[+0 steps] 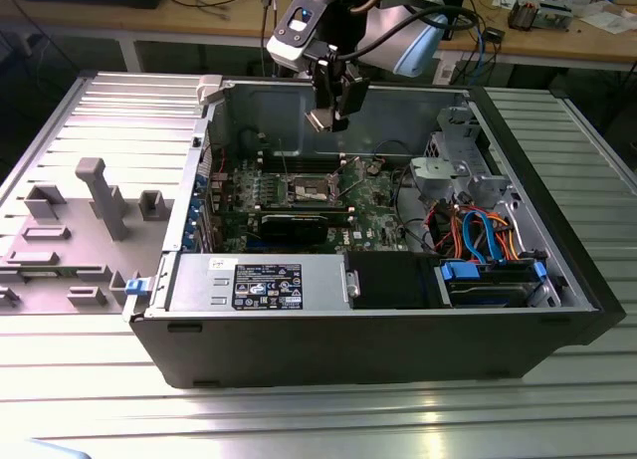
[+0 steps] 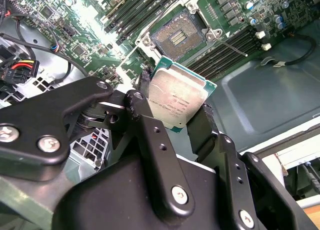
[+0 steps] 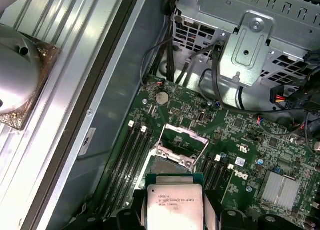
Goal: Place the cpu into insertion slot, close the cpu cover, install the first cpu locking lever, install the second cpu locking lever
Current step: 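Place the cpu into insertion slot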
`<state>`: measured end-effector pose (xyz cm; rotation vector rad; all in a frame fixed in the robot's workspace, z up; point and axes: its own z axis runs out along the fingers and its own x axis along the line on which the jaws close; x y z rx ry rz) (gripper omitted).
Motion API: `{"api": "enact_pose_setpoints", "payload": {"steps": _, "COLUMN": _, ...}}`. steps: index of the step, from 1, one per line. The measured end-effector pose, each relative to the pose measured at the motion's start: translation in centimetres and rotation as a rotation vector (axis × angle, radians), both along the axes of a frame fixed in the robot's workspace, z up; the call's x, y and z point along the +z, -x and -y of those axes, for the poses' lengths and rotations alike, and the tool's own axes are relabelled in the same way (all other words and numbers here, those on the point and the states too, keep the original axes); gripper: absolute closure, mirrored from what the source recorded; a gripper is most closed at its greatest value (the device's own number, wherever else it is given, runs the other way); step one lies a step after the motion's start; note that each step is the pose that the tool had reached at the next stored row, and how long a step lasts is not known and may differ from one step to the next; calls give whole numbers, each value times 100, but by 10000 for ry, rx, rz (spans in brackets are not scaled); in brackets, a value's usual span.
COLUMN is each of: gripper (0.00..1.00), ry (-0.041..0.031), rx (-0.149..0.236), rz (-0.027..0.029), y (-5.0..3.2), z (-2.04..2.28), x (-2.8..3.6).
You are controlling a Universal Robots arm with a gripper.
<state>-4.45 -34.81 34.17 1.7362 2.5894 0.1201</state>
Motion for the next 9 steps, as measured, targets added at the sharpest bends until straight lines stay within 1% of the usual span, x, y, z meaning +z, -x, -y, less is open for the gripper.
{"api": "enact_pose_setpoints", "payload": {"steps": 6, "gripper": 45, "ry": 0, "rx": -20, "rz": 0, "y": 0, "z": 0, "x": 0}}
{"api": "enact_pose_setpoints", "payload": {"steps": 8, "gripper": 45, "ry": -1, "rx": -110, "rz": 0, "y": 0, "z": -1, "x": -6}}
{"api": "enact_pose_setpoints", "payload": {"steps": 9, "gripper": 45, "ry": 0, "rx": -250, "rz": -2, "y": 0, "z": 0, "x": -11}}
